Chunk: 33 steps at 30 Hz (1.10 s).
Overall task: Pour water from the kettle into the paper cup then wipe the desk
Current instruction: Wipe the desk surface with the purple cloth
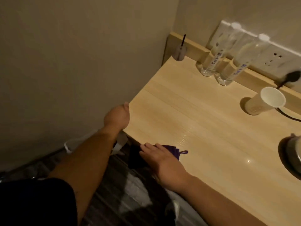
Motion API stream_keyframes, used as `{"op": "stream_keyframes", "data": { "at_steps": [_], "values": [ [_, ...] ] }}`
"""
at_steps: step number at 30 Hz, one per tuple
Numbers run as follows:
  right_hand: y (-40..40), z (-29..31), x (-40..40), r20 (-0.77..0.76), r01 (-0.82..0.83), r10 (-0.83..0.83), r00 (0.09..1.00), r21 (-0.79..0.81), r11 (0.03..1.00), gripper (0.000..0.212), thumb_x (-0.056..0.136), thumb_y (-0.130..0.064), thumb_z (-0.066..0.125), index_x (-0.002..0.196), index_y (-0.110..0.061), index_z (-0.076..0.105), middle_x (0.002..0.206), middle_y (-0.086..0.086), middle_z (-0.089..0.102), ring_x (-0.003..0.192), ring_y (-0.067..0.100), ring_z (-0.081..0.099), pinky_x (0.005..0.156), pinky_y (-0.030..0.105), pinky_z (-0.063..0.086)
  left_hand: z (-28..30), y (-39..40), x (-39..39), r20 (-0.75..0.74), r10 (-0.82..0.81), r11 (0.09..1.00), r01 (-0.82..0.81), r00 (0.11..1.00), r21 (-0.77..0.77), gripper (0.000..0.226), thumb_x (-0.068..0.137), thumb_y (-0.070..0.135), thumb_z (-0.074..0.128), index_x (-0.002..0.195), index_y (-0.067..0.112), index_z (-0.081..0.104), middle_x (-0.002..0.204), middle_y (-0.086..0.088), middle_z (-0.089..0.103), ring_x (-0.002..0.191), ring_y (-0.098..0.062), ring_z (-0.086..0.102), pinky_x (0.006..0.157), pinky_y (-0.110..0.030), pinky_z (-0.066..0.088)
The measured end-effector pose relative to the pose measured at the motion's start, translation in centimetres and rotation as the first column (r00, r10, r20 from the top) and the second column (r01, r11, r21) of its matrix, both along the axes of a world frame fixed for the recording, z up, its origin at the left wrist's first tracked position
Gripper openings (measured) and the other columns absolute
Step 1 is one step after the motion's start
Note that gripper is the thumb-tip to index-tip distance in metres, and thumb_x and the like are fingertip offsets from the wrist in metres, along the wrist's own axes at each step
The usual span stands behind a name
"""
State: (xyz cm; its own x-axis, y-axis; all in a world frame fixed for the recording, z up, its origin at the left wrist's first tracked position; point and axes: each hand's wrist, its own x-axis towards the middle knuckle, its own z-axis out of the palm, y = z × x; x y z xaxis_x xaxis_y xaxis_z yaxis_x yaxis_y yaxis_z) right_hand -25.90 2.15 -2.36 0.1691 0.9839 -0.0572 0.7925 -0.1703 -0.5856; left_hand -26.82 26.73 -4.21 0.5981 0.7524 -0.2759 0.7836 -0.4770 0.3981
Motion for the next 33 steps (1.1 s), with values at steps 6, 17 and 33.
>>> {"op": "stream_keyframes", "data": {
  "at_steps": [6,17,33],
  "values": [
    [-3.9,6.4,0.0,-0.897,0.399,-0.442,-0.021,-0.413,0.819,0.037,0.096,-0.03,0.049,0.128,-0.012,0.058,0.124,0.016,0.065,0.113,0.031,0.061,0.1,0.044,0.046,0.1,-0.1,-0.1,-0.013,-0.007,1.0,0.008,1.0,0.017,0.069,0.104,0.042,0.012,0.089,0.002,0.066,0.094,-0.025,0.067,0.076,-0.033,0.057,0.069,-0.038,0.045],
    [3.7,5.8,26.0,0.134,0.552,-0.554,0.822,0.052,0.832,0.042,0.1,-0.027,0.041,0.14,-0.015,0.04,0.134,0.013,0.053,0.119,0.034,0.049,0.094,0.04,0.039,-0.3,0.0,0.3,-0.026,0.065,0.998,-0.065,0.998,0.002,0.066,0.104,0.043,0.014,0.105,0.001,0.065,0.106,-0.024,0.065,0.09,-0.035,0.058,0.074,-0.037,0.038],
    [-8.4,-1.0,5.8,0.333,0.22,-0.165,0.928,-0.135,0.966,0.054,0.093,-0.038,0.037,0.139,-0.012,0.047,0.149,0.009,0.041,0.138,0.026,0.036,0.116,0.041,0.021,0.7,-0.7,0.2,-0.014,0.026,0.999,-0.025,1.0,0.03,0.067,0.104,0.041,0.014,0.115,-0.004,0.062,0.117,-0.031,0.061,0.106,-0.044,0.057,0.089,-0.045,0.043]
  ]
}}
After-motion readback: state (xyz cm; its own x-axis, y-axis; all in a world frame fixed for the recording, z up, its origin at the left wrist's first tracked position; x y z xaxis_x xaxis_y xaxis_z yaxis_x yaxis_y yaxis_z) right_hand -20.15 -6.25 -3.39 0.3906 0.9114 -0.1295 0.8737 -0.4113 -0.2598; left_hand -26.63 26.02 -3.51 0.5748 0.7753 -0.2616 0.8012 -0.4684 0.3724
